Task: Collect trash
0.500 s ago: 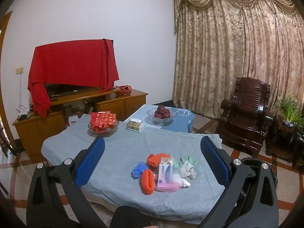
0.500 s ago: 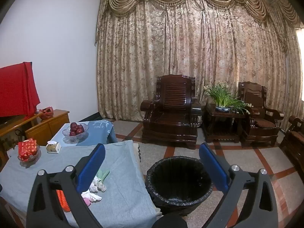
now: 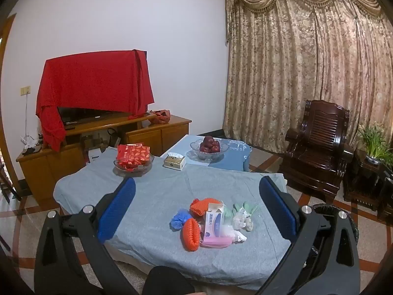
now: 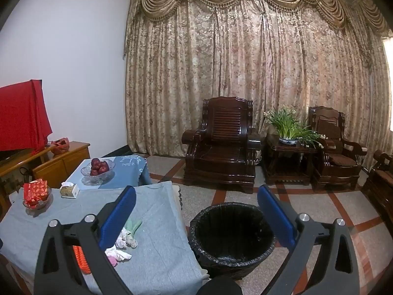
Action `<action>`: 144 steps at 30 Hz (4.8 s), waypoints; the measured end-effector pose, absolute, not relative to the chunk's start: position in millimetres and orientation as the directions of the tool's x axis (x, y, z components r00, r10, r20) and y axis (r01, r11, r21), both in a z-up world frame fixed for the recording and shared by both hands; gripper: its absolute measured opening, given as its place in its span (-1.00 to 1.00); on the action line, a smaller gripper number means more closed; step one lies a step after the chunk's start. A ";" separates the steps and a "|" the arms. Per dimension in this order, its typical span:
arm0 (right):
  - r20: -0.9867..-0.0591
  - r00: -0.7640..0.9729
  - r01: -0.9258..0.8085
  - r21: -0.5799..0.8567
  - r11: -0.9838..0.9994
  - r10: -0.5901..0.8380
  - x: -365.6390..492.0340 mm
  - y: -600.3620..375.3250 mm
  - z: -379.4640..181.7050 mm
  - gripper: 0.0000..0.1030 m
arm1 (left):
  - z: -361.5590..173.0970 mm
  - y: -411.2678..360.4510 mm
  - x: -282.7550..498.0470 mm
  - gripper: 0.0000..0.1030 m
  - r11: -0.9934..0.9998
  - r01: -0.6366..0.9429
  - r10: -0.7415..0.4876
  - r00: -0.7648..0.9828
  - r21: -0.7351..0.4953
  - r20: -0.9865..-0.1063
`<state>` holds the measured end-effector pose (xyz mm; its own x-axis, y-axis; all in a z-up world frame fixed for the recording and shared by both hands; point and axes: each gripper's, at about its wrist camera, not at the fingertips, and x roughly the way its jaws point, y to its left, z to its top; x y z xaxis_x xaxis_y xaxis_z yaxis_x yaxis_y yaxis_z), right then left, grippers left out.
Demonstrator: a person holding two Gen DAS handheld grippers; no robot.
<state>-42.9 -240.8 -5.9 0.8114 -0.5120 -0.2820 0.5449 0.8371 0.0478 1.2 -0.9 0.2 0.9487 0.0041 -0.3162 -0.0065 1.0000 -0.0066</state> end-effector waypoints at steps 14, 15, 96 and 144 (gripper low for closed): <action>-0.279 0.814 0.542 0.048 0.839 -0.510 -45.2 -242.8 -5.6 0.89 | -1.3 6.5 5.6 0.90 1.000 -0.008 0.004 0.949 -0.011 -0.315; -0.277 0.813 0.544 0.046 0.838 -0.512 -45.3 -242.5 -6.3 0.88 | -1.6 7.2 6.5 0.90 1.000 -0.008 0.004 0.949 -0.011 -0.315; -0.482 0.840 0.306 0.046 0.951 -0.247 39.4 -210.4 -67.2 0.88 | -82.3 35.4 57.9 0.90 0.999 -0.045 0.039 0.843 0.002 -0.537; -0.788 0.606 -0.014 0.125 0.992 0.108 228.6 -137.5 -292.7 0.06 | -315.4 40.9 238.6 -0.57 0.993 0.115 -0.087 0.560 -0.027 -0.824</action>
<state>228.6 -137.5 -292.7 0.6056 0.1083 -0.7884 -0.0141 0.9920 0.1255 238.6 40.9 -315.4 0.5598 -0.0873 -0.8240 0.1154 0.9930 -0.0268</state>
